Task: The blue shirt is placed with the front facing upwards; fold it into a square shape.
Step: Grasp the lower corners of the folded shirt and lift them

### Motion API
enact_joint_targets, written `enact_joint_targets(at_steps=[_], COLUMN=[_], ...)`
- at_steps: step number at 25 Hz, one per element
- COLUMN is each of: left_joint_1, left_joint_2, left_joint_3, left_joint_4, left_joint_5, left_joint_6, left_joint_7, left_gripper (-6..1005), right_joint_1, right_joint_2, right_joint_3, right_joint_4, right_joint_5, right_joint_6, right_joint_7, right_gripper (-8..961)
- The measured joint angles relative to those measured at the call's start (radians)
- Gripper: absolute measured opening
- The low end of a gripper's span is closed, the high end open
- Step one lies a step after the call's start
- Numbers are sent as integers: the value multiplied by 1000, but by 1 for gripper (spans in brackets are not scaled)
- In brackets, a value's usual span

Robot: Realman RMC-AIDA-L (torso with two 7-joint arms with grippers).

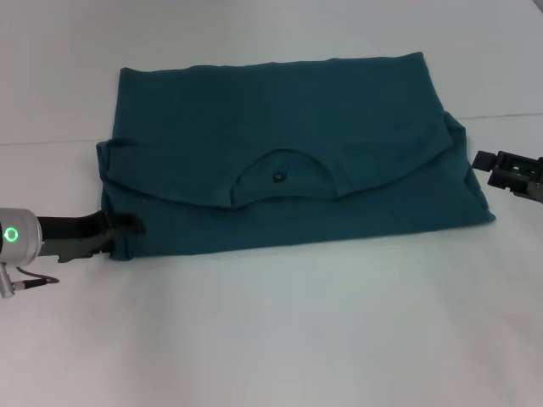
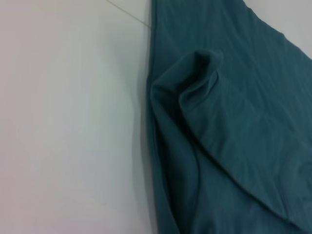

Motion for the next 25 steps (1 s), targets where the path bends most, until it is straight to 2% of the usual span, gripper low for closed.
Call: enact_joint_targets(at_steps=[9, 15, 17, 25], left_joint_1=[-23, -26, -28, -27], left_joint_2=[1, 1, 1, 2], left_joint_3=[42, 44, 46, 30], left_joint_4=[2, 6, 6, 12], left_joint_5=[56, 59, 60, 37], left_joint_6=[-5, -2, 4, 18], left_joint_7=[0, -2, -2, 3], left_gripper=[579, 345, 117, 76], right_joint_1=[1, -3, -4, 2], right_joint_2=[0, 0, 0, 0], right_joint_3=[3, 11, 12, 13], right_joint_4=[0, 0, 0, 0], right_joint_5=[0, 0, 0, 0], right_joint_6=[-1, -2, -4, -6], right_joint_7=[0, 0, 0, 0], right_gripper=[716, 716, 716, 716])
